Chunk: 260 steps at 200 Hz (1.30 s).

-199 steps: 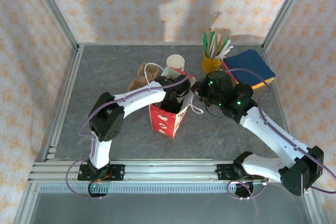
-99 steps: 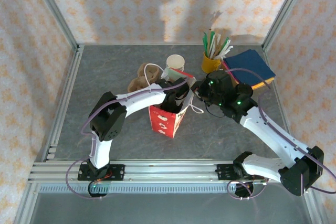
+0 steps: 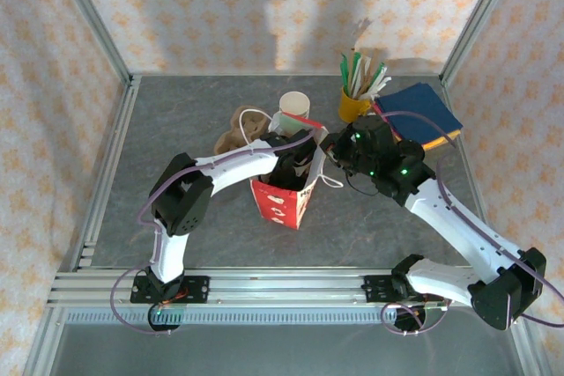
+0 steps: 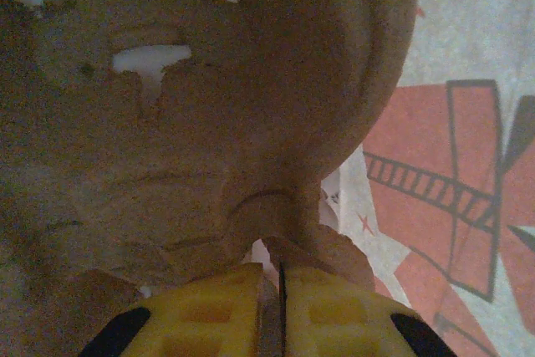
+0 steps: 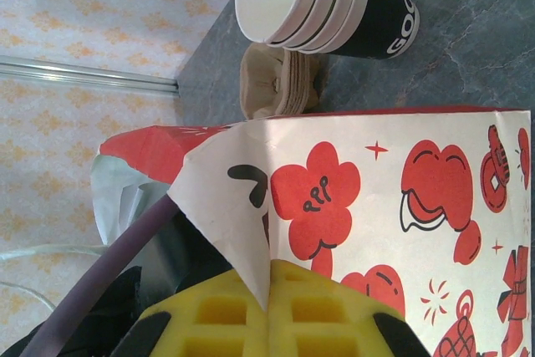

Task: Pack the takeout coffee

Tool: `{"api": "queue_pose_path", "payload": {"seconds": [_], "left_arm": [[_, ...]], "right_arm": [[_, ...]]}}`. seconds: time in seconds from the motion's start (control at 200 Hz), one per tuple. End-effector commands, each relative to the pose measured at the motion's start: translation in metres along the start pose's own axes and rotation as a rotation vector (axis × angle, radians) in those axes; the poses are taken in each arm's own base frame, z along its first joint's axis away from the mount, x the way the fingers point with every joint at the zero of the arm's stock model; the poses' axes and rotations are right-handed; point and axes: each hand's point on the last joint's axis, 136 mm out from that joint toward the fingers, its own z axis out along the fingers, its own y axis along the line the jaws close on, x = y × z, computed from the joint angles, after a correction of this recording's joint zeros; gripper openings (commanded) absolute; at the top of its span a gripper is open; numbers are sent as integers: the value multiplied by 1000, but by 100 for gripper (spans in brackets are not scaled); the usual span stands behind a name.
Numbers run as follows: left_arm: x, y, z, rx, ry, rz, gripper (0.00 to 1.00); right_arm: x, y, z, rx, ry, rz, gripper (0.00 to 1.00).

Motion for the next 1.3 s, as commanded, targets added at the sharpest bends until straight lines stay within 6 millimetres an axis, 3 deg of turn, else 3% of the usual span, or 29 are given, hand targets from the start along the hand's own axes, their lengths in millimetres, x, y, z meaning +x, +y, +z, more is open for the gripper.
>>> {"api": "queue_pose_path", "payload": {"seconds": [0.0,0.13,0.28,0.305,0.521,0.751,0.936,1.096,1.196,1.296], "left_arm": [[7,5,11,-23,38,2,18],[-4,-7,-6,27,-23,18,17],[-17,-6,-32,6,-115,-1,17],[-20,-9,-48,15,-155,0,17],[-28,-14,-92,27,-260,-51,16],[-38,-10,-138,35,-381,-105,16],[-46,-10,-184,99,-530,-149,24],[-42,12,-175,25,-494,-186,25],[-40,12,-166,32,-471,-188,25],[-41,10,-171,47,-494,-193,25]], "right_arm": [[-8,43,-19,-150,-24,-28,0],[-4,30,-6,-102,-2,-29,0],[4,21,7,-59,46,-44,0],[5,19,9,-52,51,-46,0],[9,8,22,-1,77,-62,0],[4,10,20,-1,55,-74,0],[2,16,20,-14,50,-93,0],[5,29,20,-61,75,-99,0],[5,35,20,-84,81,-99,0],[5,38,19,-93,84,-100,0]]}}
